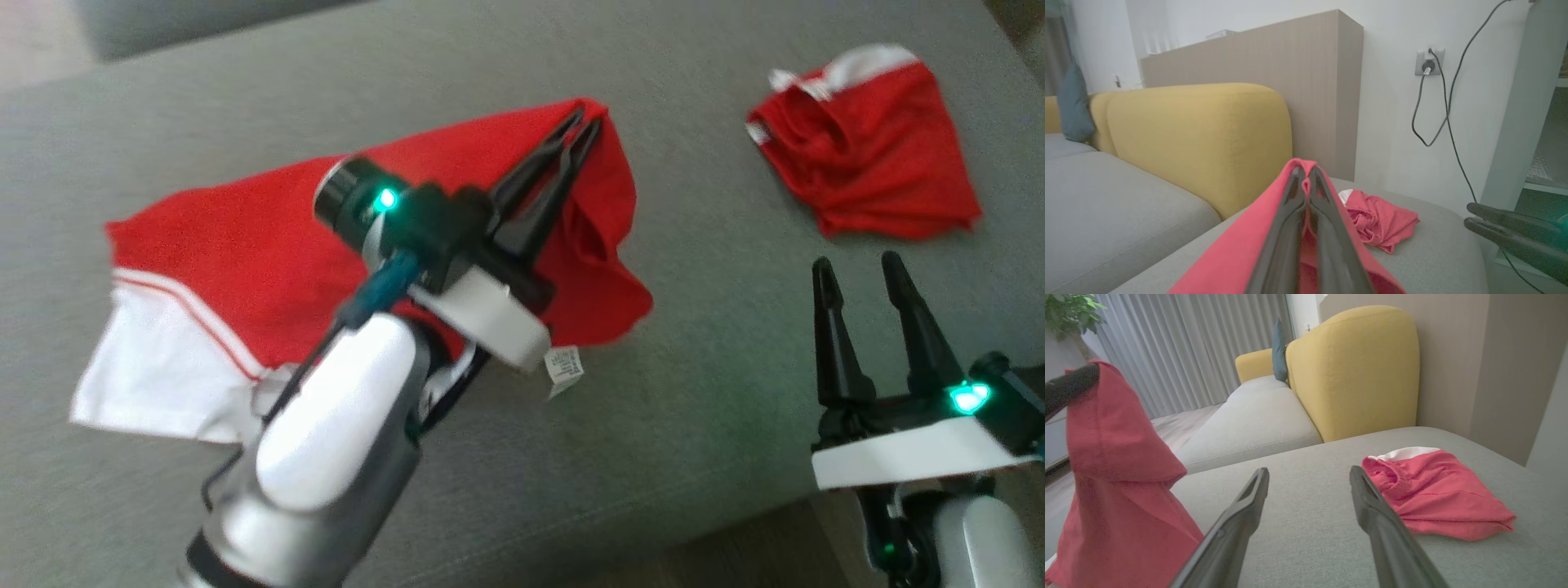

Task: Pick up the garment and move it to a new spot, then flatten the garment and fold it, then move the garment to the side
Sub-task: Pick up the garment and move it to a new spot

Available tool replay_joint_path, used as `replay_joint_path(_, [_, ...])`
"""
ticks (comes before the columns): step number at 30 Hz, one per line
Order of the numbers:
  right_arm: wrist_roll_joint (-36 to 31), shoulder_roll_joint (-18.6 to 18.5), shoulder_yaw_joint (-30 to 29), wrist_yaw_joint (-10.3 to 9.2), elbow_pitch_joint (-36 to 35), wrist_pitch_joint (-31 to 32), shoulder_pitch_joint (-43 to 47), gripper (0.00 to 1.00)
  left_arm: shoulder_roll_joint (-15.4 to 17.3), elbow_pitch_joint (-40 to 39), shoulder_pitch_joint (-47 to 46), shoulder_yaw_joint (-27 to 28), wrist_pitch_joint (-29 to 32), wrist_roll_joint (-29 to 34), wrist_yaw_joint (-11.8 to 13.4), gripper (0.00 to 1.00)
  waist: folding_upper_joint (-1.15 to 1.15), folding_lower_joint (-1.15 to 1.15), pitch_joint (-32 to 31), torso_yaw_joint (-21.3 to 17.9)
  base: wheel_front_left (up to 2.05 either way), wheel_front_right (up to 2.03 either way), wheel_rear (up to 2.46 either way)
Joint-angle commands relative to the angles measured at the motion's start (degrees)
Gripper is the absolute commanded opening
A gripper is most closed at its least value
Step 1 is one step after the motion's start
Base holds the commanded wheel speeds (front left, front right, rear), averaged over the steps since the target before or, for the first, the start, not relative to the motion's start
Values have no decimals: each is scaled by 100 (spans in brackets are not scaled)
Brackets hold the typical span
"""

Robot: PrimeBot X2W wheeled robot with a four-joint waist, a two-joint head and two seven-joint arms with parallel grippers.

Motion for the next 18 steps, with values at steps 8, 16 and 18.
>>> replay_joint_path(8, [299,-31,409,22,66,-443,-481,100,-18,1343,-1152,163,16,-155,22,0,0,0,1081,-832,0,0,0])
replay_joint_path(16, [326,-31,512,22,399,-648,-662,100,-30,2456,-1604,92,-426,-321,24,100,0,0,1159,-676,0,0,0])
replay_joint_path(18, [277,-30,496,22,455,-650,-686,100,-31,2449,-1552,47,-572,-325,58,100,0,0,1057,-547,0,0,0])
